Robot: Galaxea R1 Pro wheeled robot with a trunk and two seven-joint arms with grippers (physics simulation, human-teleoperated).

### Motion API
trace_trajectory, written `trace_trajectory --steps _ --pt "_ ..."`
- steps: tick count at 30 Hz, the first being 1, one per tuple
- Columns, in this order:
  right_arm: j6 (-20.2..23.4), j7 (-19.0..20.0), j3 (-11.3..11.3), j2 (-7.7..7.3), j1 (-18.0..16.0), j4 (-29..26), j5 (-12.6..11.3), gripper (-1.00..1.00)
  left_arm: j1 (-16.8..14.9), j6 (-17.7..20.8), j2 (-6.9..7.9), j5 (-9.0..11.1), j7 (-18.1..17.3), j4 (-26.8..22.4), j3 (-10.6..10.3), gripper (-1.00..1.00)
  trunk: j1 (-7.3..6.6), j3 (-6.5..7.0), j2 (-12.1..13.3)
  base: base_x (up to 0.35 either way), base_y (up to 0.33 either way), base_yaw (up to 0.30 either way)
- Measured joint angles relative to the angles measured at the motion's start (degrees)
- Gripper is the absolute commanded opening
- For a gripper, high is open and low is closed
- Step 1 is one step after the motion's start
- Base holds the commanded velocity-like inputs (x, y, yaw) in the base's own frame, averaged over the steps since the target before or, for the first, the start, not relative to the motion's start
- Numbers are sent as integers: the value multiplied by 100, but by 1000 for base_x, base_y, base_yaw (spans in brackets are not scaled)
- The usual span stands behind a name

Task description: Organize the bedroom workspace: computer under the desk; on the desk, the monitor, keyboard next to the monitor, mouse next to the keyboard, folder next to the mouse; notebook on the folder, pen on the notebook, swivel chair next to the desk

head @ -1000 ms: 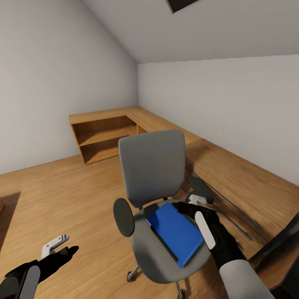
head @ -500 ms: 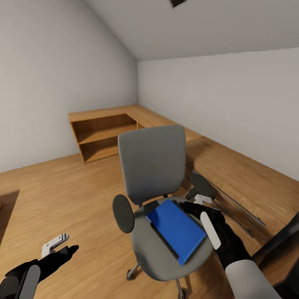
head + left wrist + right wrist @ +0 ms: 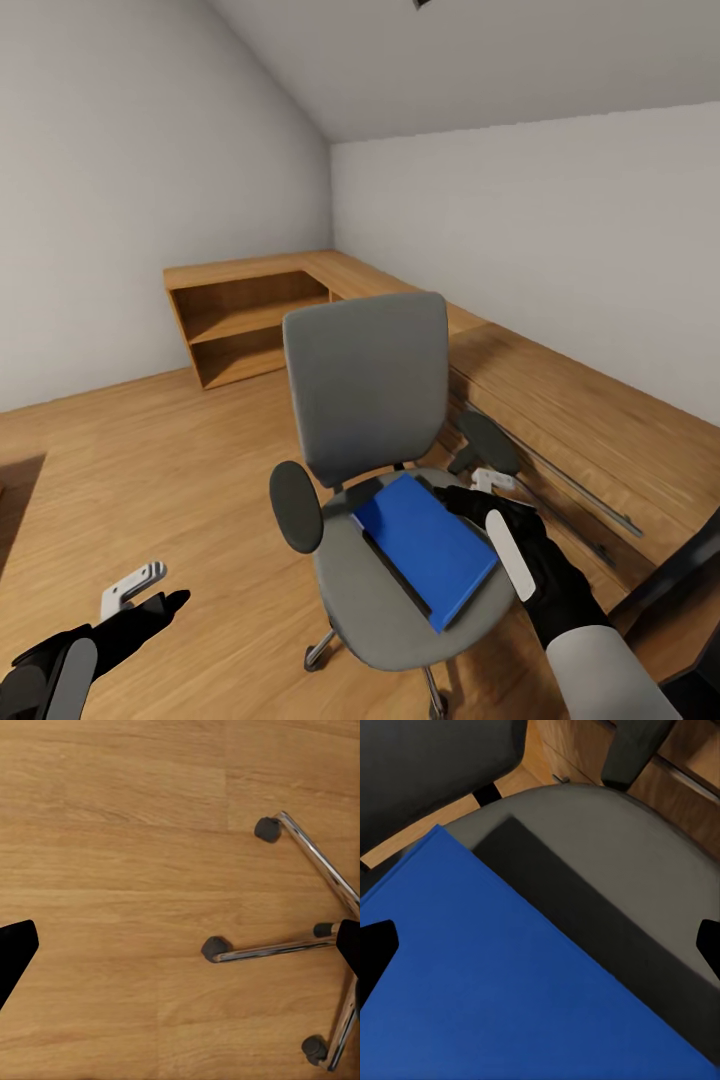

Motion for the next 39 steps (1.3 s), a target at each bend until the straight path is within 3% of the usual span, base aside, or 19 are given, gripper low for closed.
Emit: trace_trajectory --steps 12,18,20,39 --pt "0 0 32 1 -1 9 3 100 5 -19 16 2 -32 16 21 100 -3 0 0 110 0 0" --pt "-15 -2 87 15 0 206 -10 100 4 -6 9 30 -58 -5 314 100 0 0 0 57 0 0" --pt "-73 5 109 9 0 215 -12 100 5 -3 8 35 -57 -35 323 100 0 0 0 8 0 0" --pt "-141 12 163 21 0 229 -16 100 1 -1 -2 32 -52 -79 333 100 417 -341 -761 0 0 0"
